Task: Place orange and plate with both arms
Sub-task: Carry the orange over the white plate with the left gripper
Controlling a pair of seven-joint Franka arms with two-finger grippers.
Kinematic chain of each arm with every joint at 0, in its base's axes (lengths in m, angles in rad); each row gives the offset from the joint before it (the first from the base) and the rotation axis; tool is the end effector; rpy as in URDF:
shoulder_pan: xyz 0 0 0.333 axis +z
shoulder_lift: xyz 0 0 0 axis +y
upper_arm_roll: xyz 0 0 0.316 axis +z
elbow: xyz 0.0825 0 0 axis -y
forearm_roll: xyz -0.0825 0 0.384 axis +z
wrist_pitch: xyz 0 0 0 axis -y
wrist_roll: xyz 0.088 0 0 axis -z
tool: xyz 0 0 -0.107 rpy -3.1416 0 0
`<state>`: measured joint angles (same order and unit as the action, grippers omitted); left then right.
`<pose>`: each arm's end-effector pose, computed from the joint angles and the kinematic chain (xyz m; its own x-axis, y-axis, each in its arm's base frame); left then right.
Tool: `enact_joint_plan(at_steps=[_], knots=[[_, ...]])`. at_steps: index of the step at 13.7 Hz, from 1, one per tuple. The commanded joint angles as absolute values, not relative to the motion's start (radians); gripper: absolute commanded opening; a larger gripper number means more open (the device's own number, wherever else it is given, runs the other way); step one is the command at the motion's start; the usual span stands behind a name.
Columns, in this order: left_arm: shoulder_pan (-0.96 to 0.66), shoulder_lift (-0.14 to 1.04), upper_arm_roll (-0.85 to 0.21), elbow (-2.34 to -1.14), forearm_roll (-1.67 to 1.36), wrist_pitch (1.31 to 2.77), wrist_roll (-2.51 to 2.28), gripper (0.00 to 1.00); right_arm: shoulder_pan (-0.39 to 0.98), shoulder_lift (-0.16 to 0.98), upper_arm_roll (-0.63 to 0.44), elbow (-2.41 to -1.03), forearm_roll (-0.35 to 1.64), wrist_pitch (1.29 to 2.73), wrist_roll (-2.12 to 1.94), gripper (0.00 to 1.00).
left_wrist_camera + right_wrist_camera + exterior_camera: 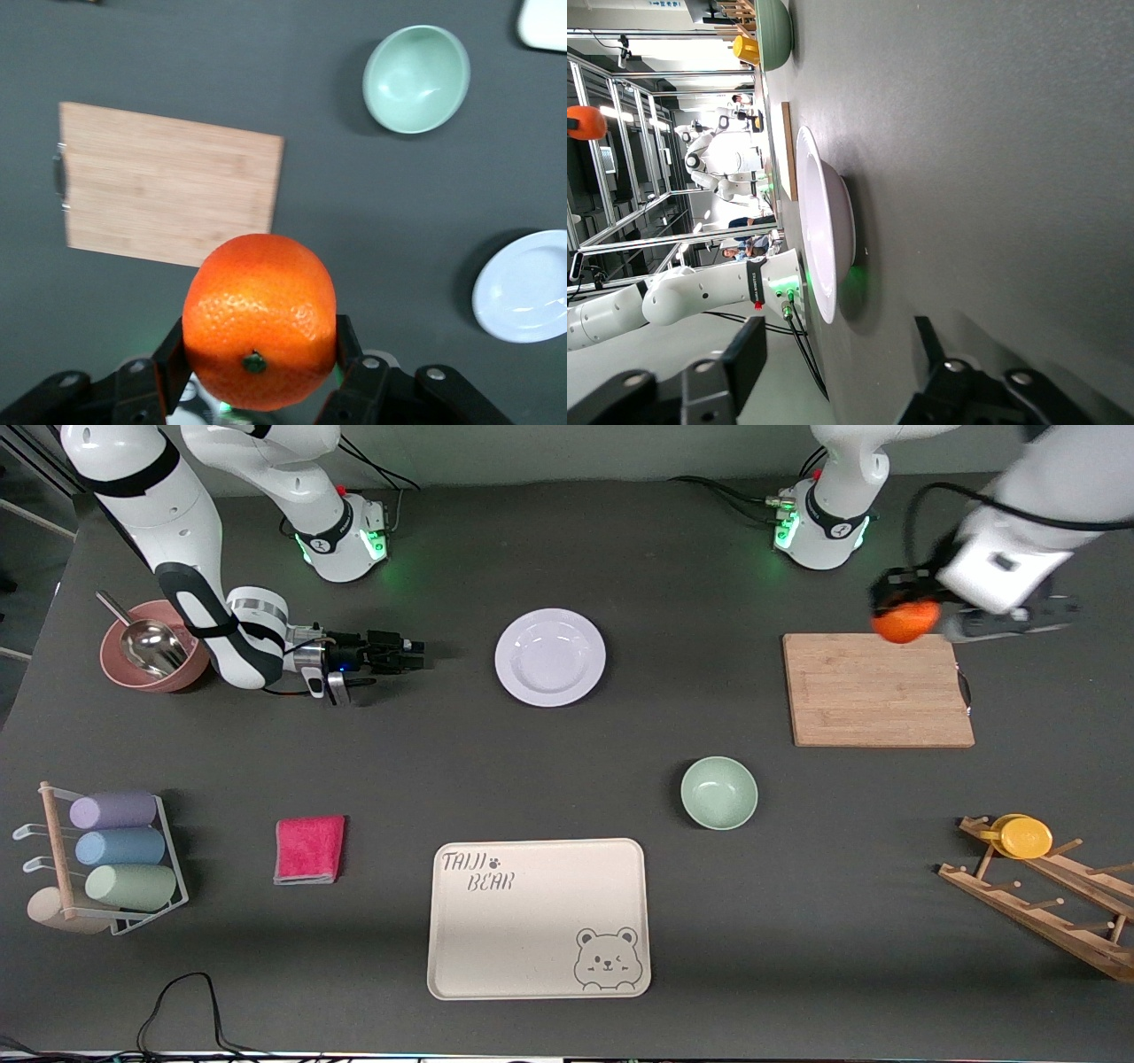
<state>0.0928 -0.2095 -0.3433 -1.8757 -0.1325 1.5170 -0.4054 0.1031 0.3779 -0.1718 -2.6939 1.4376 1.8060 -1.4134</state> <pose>0.4574 -0.1467 0.5795 0.9707 0.1682 -0.1714 0.1697 -0.9855 -0.0065 0.3035 0.0514 0.1047 0.9959 0.0333 -0.0843 -0.0701 -0.3060 -0.9495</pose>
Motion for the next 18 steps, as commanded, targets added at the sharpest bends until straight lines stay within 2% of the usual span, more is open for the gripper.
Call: enact_joint_plan(at_steps=[1, 3, 5, 7, 13, 18], knots=[[0.069, -0.151, -0.492, -1.864, -0.161, 1.589, -0.616, 0.01, 0.118, 0.402, -0.181, -2.683, 1.468, 1.798, -1.443, 0.61], [0.037, -0.079, -0.590, -1.864, -0.163, 1.679, -0.769, 0.01, 0.117, 0.419, -0.179, -2.678, 1.468, 1.798, -1.456, 0.58], [-0.021, -0.013, -0.635, -1.867, -0.152, 1.776, -0.859, 0.01, 0.117, 0.434, -0.179, -2.677, 1.470, 1.796, -1.480, 0.49], [-0.092, 0.059, -0.635, -1.870, -0.132, 1.851, -0.914, 0.01, 0.117, 0.451, -0.179, -2.671, 1.479, 1.796, -1.509, 0.45], [-0.291, 0.314, -0.632, -1.893, 0.026, 2.129, -1.170, 0.01, 0.117, 0.463, -0.179, -2.669, 1.491, 1.795, -1.523, 0.45], [-0.385, 0.472, -0.624, -1.890, 0.179, 2.272, -1.339, 0.01, 0.118, 0.463, -0.178, -2.669, 1.491, 1.795, -1.523, 0.45]])
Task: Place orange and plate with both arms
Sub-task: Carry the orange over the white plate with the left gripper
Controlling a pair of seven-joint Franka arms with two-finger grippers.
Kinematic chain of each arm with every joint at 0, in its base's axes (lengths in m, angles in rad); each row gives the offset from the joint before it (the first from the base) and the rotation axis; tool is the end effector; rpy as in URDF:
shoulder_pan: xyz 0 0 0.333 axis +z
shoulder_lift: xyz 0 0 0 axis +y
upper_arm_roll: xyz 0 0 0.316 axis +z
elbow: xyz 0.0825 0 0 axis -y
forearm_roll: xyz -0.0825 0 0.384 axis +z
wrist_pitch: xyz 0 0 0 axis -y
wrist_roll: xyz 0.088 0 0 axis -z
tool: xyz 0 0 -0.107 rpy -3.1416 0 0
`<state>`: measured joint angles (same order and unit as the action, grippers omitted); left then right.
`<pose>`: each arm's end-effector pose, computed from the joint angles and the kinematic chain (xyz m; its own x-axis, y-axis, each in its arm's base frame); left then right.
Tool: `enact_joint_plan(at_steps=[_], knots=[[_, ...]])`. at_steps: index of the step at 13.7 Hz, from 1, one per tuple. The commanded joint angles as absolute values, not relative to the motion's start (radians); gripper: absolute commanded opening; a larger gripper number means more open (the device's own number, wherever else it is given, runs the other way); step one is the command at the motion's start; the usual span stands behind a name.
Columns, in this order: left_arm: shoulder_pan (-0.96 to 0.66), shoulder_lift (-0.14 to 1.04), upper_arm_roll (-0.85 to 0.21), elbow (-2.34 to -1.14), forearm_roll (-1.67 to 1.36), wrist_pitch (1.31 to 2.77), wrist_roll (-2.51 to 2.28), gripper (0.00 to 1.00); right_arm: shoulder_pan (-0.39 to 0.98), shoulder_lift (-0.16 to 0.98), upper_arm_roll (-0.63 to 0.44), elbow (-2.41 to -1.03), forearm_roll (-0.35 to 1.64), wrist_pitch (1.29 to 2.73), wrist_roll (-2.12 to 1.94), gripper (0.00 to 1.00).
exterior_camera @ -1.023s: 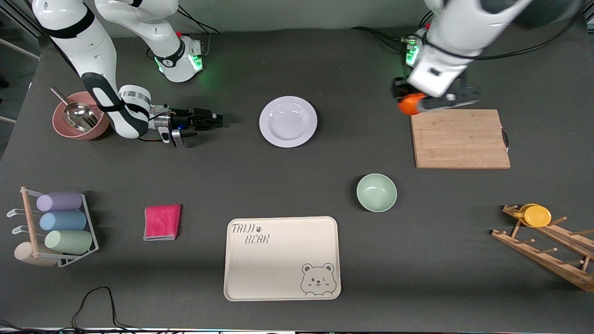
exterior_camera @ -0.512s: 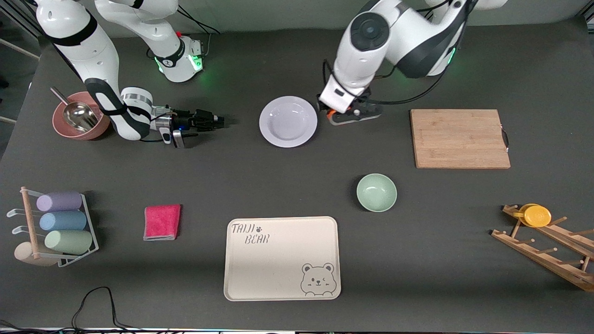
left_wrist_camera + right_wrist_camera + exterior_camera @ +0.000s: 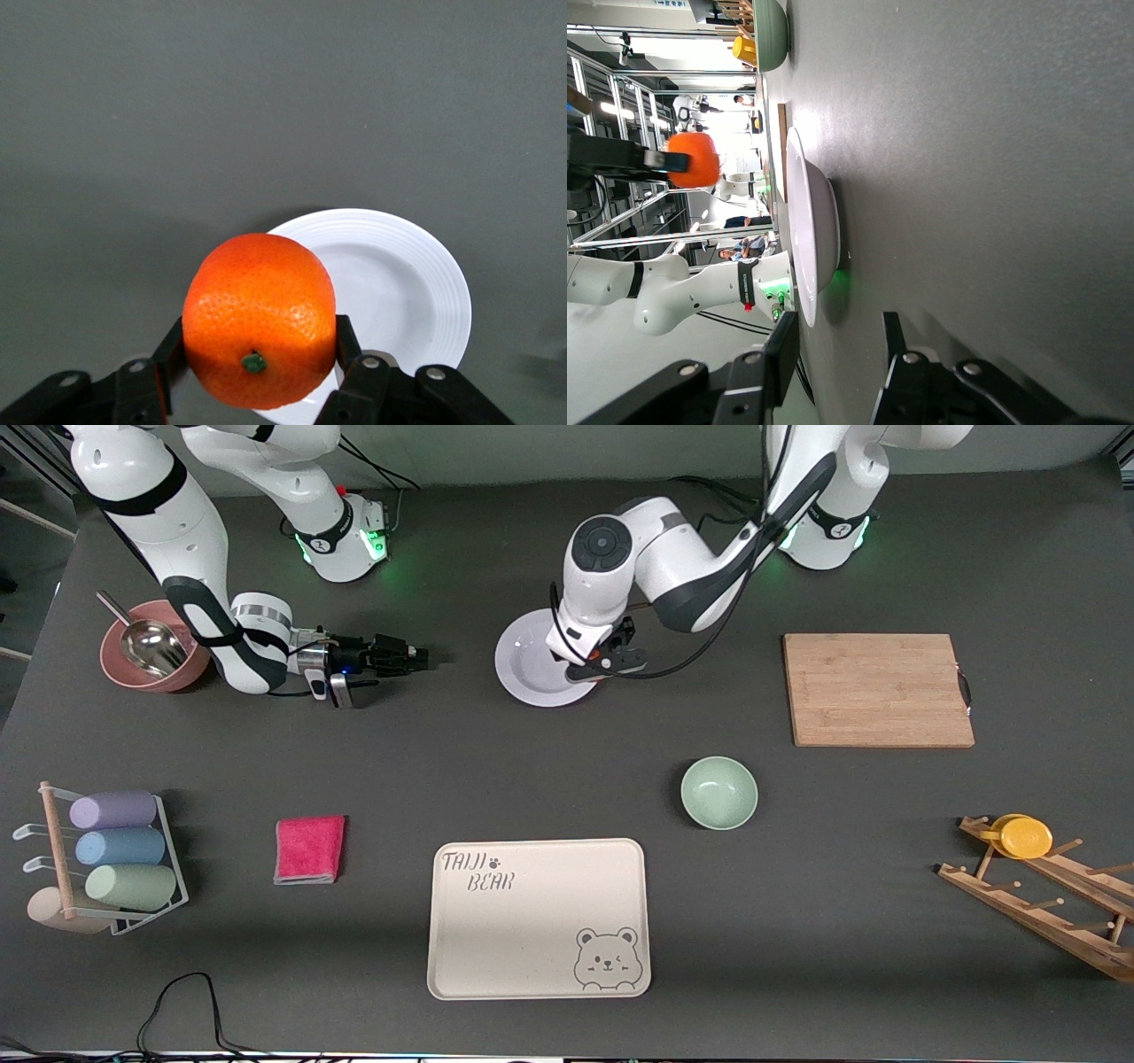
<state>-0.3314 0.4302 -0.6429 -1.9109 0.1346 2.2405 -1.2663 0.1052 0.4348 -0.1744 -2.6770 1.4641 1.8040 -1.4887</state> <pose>0.3700 -0.4981 0.3106 0.9597 0.2422 -0.1424 0.2501 -0.9674 0.0395 0.3007 0.0497 0.0892 0.9982 0.0307 -0.0506 -0.0388 -0.3065 -0.9511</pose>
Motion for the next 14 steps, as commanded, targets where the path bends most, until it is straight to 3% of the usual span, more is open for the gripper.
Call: enact_joint_plan(at_steps=[1, 12, 13, 14], knots=[[-0.399, 0.500, -0.620, -1.888, 0.208, 2.296, -1.373, 0.01, 0.118, 0.463, -0.178, -2.669, 1.491, 1.796, -1.523, 0.45], [-0.491, 0.646, -0.615, -1.868, 0.360, 2.398, -1.569, 0.06, 0.126, 0.469, -0.172, -2.669, 1.508, 1.795, -1.529, 0.45], [-0.498, 0.647, -0.611, -1.864, 0.362, 2.398, -1.574, 0.09, 0.129, 0.469, -0.172, -2.669, 1.519, 1.795, -1.529, 0.45], [-0.505, 0.652, -0.609, -1.862, 0.362, 2.398, -1.575, 0.21, 0.130, 0.469, -0.172, -2.669, 1.519, 1.795, -1.531, 0.45]])
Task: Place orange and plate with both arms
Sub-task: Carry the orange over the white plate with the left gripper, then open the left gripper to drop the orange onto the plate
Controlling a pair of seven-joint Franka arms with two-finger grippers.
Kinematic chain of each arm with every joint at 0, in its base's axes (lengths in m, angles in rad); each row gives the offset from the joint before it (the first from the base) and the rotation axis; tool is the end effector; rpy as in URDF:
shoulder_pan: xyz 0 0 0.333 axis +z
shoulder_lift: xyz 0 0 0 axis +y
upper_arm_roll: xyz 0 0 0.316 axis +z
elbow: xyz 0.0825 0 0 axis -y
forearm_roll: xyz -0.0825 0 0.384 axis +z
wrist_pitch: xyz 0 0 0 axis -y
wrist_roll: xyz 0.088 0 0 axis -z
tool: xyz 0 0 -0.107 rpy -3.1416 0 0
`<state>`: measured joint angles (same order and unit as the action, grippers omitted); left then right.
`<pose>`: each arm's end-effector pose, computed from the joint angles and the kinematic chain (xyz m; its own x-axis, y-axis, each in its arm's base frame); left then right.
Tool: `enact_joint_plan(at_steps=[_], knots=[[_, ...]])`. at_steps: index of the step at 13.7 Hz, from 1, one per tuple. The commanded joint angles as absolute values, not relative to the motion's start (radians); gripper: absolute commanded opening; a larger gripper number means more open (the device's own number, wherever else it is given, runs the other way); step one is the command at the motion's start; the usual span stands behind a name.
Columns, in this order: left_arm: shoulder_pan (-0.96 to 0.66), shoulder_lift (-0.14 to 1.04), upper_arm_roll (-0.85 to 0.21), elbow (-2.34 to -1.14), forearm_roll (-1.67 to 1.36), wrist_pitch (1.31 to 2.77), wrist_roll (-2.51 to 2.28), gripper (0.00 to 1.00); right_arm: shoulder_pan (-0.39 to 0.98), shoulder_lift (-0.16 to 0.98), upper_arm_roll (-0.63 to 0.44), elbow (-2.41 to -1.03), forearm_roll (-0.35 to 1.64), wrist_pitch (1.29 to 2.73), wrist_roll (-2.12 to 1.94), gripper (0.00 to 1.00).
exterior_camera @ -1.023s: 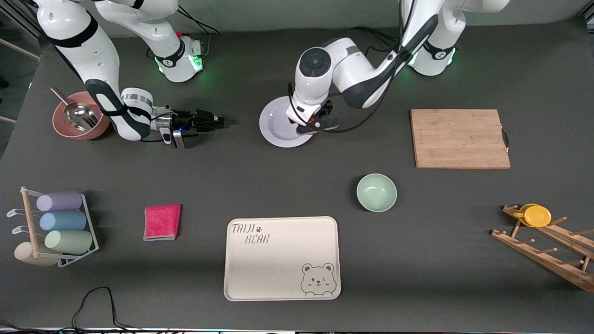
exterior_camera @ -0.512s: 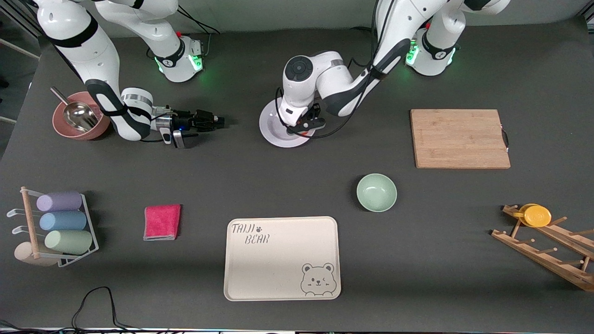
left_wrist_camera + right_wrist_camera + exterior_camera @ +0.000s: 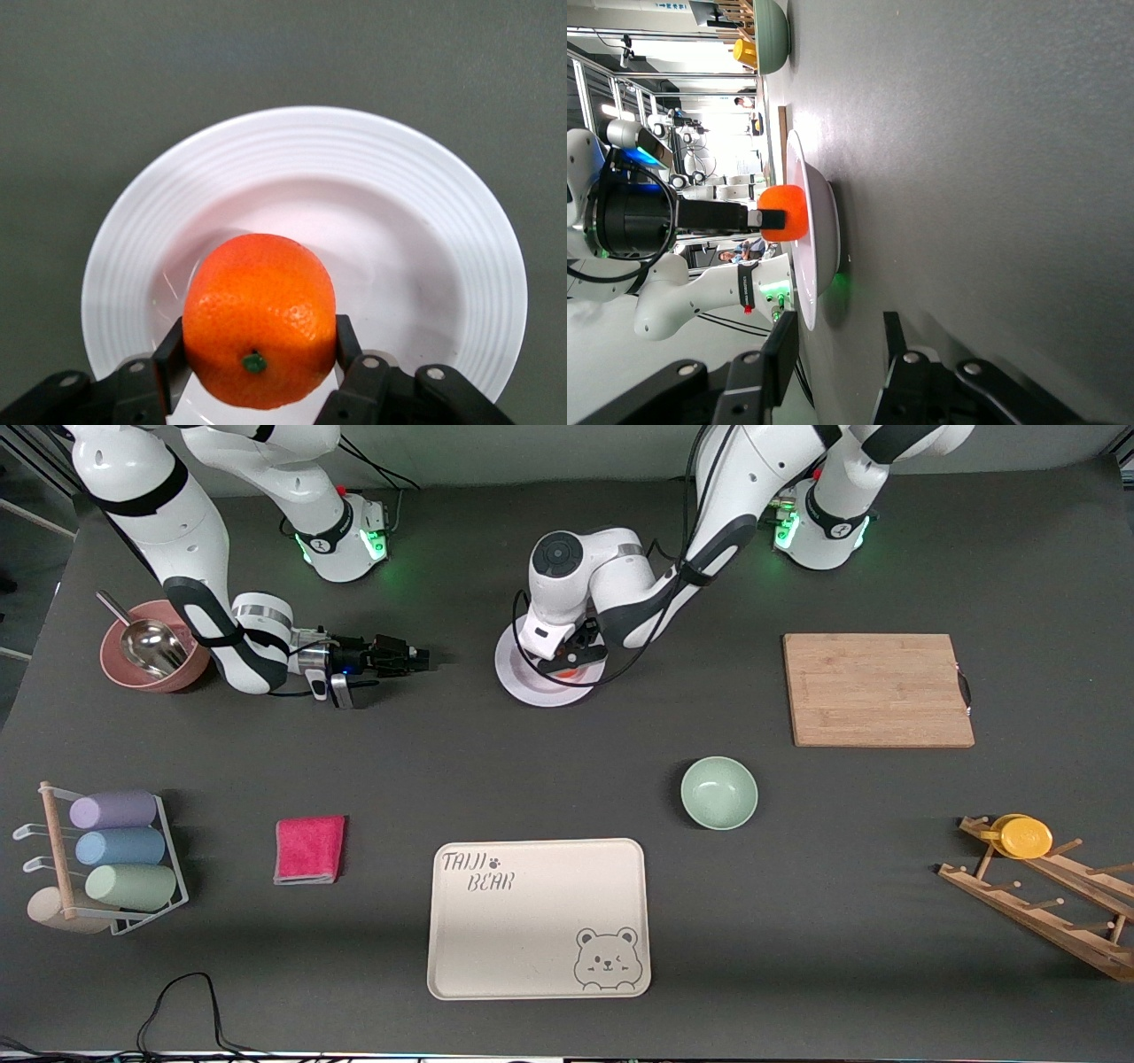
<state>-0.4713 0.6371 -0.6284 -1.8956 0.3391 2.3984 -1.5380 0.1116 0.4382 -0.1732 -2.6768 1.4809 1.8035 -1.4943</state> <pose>0.3069 -0.5510 0.2200 0.9534 0.2740 -0.1265 0.2798 -0.9596 0.0300 0.3009 0.0521 0.0883 0.9986 0.0233 -0.0473 -0.0380 -0.3049 -0.9516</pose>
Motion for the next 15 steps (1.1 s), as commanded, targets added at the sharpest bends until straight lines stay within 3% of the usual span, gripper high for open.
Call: enact_joint_plan(at_steps=[1, 2, 15], knots=[[-0.512, 0.656, -0.597, -1.858, 0.362, 2.398, -1.575, 0.65, 0.132, 0.471, -0.172, -2.669, 1.520, 1.795, -1.539, 0.45], [-0.528, 0.657, -0.586, -1.855, 0.362, 2.398, -1.577, 1.00, 0.132, 0.472, -0.172, -2.669, 1.520, 1.796, -1.543, 0.45], [-0.513, 0.609, -0.538, -1.832, 0.373, 2.349, -1.578, 1.00, 0.204, 0.488, -0.167, -2.669, 1.623, 1.795, -1.565, 0.45]])
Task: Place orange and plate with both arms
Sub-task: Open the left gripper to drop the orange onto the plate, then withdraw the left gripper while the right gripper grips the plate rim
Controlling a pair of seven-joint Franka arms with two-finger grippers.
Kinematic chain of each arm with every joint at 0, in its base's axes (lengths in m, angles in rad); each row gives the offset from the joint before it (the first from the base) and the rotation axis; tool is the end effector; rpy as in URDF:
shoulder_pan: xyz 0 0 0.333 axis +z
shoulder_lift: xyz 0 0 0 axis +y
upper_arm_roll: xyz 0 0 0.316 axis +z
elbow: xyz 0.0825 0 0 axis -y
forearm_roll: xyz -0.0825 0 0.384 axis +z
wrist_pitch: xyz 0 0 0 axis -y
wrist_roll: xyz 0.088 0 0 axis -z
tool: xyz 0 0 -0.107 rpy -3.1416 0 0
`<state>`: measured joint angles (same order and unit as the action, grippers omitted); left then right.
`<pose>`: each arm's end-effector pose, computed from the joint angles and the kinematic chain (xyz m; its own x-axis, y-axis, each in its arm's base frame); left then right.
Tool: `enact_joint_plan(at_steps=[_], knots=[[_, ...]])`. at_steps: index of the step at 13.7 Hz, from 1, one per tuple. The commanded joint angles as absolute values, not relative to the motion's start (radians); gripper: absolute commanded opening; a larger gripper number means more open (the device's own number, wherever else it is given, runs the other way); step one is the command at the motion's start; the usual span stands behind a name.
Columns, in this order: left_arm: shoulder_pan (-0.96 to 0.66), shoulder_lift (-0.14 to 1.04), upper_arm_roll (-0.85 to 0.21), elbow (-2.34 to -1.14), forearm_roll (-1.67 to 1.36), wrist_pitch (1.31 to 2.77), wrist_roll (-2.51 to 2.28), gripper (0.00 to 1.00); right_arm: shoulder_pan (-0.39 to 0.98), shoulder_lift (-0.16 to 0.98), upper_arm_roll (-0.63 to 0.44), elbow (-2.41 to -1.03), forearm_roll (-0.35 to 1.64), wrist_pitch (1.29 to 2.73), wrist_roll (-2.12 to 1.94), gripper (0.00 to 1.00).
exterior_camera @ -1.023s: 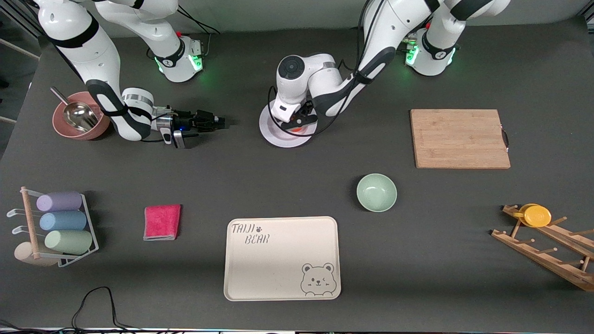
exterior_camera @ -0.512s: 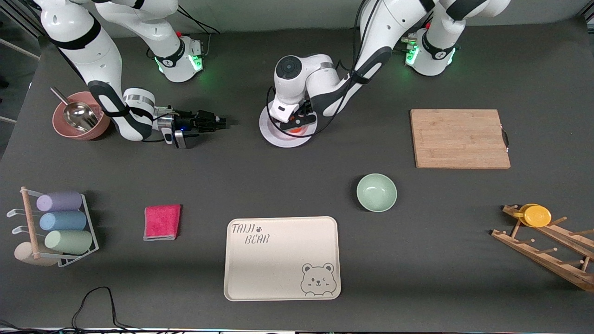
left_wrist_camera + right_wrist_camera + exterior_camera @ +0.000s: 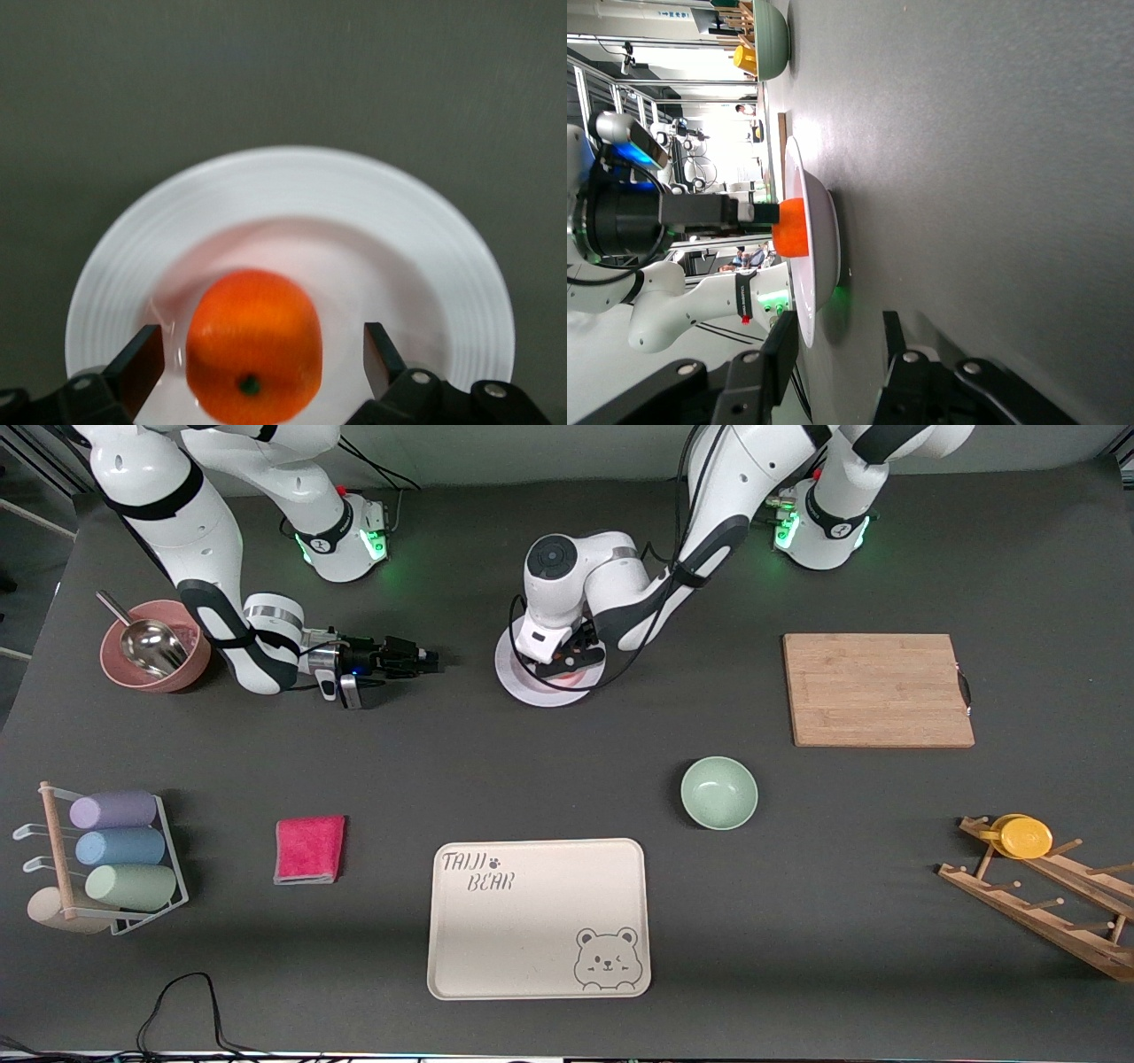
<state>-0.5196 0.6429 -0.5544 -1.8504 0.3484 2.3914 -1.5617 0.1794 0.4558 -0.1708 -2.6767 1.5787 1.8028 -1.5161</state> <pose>0.3282 -0.5518 0.2185 0.9453 0.3159 -0.0818 0.3189 -0.9474 0.0272 0.3005 0.0731 0.0831 0.9993 0.0025 -0.0367 -0.0343 -0.3023 -0.9526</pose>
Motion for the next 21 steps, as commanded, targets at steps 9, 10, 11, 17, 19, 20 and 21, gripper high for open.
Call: enact_joint_plan(at_steps=[9, 10, 11, 17, 19, 20, 21], knots=[[-0.154, 0.342, -0.552, -1.830, 0.269, 2.097, -1.101, 1.00, 0.293, 0.508, -0.111, -2.661, 1.805, 1.796, -1.578, 0.45], [-0.109, 0.316, -0.551, -1.830, 0.243, 2.064, -1.028, 1.00, 0.310, 0.511, -0.107, -2.655, 1.834, 1.796, -1.578, 0.45], [-0.062, 0.289, -0.551, -1.830, 0.227, 2.027, -0.953, 1.00, 0.327, 0.518, -0.097, -2.646, 1.863, 1.796, -1.578, 0.45], [0.060, 0.138, -0.412, -1.778, 0.106, 1.806, -0.513, 1.00, 0.419, 0.552, -0.057, -2.599, 2.035, 1.798, -1.594, 0.45], [0.061, 0.097, -0.330, -1.778, 0.104, 1.749, -0.392, 1.00, 0.442, 0.563, -0.052, -2.583, 2.071, 1.798, -1.595, 0.45], [0.052, 0.077, -0.277, -1.778, 0.103, 1.734, -0.349, 1.00, 0.457, 0.569, -0.052, -2.574, 2.086, 1.798, -1.604, 0.45], [0.043, 0.055, -0.229, -1.779, 0.101, 1.720, -0.315, 1.00, 0.466, 0.578, -0.051, -2.568, 2.106, 1.798, -1.611, 0.45]])
